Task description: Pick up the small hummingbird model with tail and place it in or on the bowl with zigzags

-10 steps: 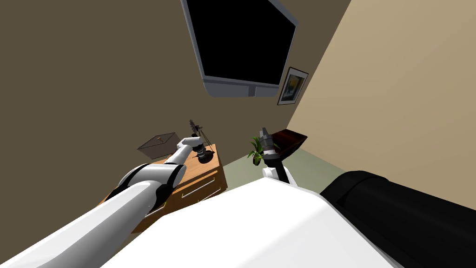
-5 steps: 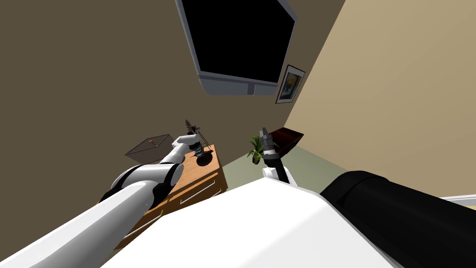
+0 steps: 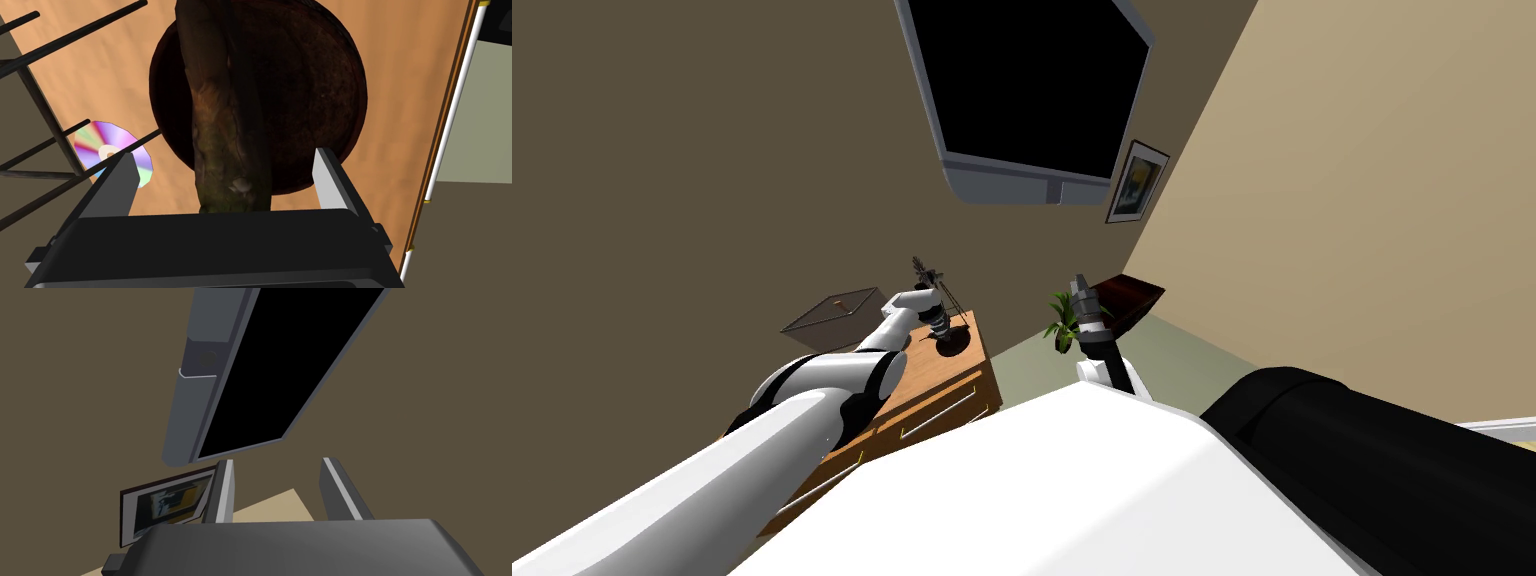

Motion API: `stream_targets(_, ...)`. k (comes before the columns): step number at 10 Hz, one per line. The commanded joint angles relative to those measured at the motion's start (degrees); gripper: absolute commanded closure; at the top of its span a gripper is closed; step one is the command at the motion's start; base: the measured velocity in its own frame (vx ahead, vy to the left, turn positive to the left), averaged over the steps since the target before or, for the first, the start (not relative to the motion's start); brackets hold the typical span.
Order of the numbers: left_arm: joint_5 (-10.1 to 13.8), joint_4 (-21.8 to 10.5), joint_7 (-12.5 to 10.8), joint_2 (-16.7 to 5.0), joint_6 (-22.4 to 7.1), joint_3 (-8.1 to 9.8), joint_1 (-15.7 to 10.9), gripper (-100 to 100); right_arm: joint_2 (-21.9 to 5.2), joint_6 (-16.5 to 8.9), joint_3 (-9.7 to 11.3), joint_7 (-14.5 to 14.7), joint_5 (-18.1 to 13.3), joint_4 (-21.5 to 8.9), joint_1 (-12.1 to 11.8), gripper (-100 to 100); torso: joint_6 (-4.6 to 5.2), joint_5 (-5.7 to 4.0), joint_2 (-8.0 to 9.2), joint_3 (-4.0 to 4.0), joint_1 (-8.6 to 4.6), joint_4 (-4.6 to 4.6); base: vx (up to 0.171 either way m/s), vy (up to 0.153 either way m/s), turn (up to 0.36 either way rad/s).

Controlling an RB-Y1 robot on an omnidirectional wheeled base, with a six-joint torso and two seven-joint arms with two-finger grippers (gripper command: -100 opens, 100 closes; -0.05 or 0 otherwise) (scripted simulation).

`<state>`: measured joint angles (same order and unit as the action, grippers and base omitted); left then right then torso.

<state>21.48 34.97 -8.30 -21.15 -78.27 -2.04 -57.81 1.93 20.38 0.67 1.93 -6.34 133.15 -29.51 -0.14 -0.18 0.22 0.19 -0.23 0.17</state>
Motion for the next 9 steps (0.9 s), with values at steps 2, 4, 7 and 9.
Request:
stream_targets(2, 0.0, 0.0, 0.0, 0.0, 0.0, 0.00, 0.0, 0, 0.0, 0.0, 0.0, 0.0, 0.0, 0.0, 0.0, 0, 0.00, 0.00, 0.00, 0.00, 0.00, 0.00, 0.000, 0.000, 0.000)
stream_targets(4, 0.1, 0.1, -1.5, -0.8, -1.8, 0.13, -1.3, -100, 0.0, 0.0, 0.0, 0.0, 0.0, 0.0, 0.0, 0, 0.05, 0.01, 0.08, 0.05, 0.12, 0.02, -0.034, 0.060, -0.164)
stream_targets(7, 0.2, 0.3, -4.0, -2.1, -4.8, 0.33, -3.6, -100, 0.0, 0.0, 0.0, 0.0, 0.0, 0.0, 0.0, 0, -0.01, 0.06, 0.16, 0.10, 0.25, 0.04, -0.041, 0.074, -0.148)
stream_targets(9, 0.2, 0.7, -4.1, -1.9, -4.9, 0.29, -3.2, -100, 0.0, 0.0, 0.0, 0.0, 0.0, 0.0, 0.0, 0, -0.02, 0.05, 0.14, 0.08, 0.21, 0.03, -0.024, 0.035, -0.035)
